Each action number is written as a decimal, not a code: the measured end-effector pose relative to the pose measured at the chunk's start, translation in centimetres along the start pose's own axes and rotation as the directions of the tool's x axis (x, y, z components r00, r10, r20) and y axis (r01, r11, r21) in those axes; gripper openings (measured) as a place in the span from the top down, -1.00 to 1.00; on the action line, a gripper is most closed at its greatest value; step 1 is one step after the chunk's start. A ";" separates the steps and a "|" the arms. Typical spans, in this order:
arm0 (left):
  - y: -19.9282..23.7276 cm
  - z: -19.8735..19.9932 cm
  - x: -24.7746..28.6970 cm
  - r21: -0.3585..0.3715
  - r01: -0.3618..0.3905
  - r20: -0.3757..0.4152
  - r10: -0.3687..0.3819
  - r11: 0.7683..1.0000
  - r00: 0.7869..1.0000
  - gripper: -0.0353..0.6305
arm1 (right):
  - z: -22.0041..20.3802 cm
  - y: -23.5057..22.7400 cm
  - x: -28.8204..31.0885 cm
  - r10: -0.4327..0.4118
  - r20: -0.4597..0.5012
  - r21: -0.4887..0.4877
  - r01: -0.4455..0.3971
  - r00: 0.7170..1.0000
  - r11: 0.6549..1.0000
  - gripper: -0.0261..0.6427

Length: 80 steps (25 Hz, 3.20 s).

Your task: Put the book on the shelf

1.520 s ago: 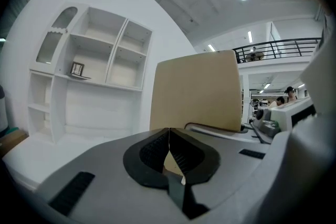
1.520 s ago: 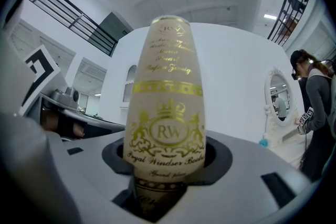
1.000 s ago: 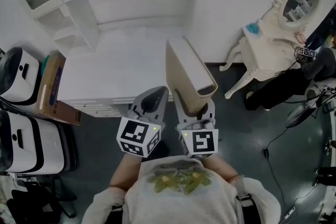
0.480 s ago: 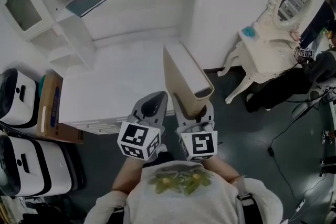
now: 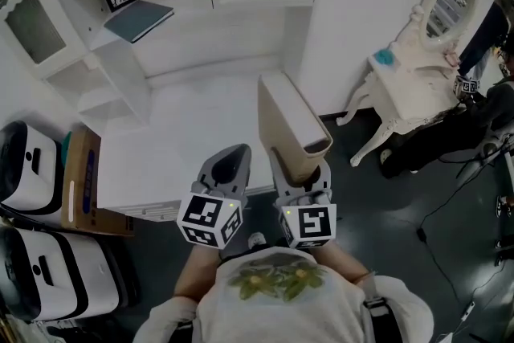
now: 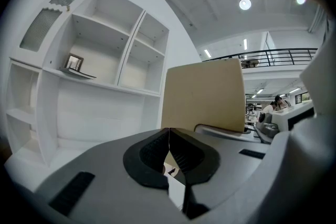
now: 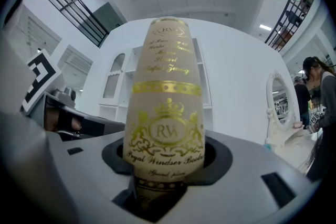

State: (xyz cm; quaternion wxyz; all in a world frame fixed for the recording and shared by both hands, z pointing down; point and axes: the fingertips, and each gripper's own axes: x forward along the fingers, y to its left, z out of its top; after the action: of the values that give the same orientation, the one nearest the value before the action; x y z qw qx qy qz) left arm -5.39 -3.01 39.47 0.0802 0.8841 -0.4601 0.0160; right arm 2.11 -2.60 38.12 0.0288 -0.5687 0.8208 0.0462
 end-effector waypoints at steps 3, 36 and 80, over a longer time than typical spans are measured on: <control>1.2 -0.1 -0.2 -0.016 -0.008 0.005 0.008 1.000 1.000 0.81 | -0.4 0.7 0.7 0.012 -0.003 -0.018 -0.012 1.000 1.000 0.20; 6.7 0.6 7.7 -0.024 0.039 -0.012 -0.039 0.999 0.999 0.81 | -0.6 -1.9 9.7 0.008 0.037 -0.015 -0.007 0.999 1.000 0.20; 12.4 5.7 16.9 0.044 0.048 -0.005 -0.048 0.998 0.999 0.81 | 7.4 -8.8 21.8 -0.036 0.268 -0.022 0.044 0.963 0.999 0.20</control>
State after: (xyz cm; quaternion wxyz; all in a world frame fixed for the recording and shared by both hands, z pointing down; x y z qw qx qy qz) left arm -6.02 -24.64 37.13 0.0620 0.8964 -0.4380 0.0261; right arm 2.61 -25.17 28.25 0.1324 -0.5739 0.7970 0.1334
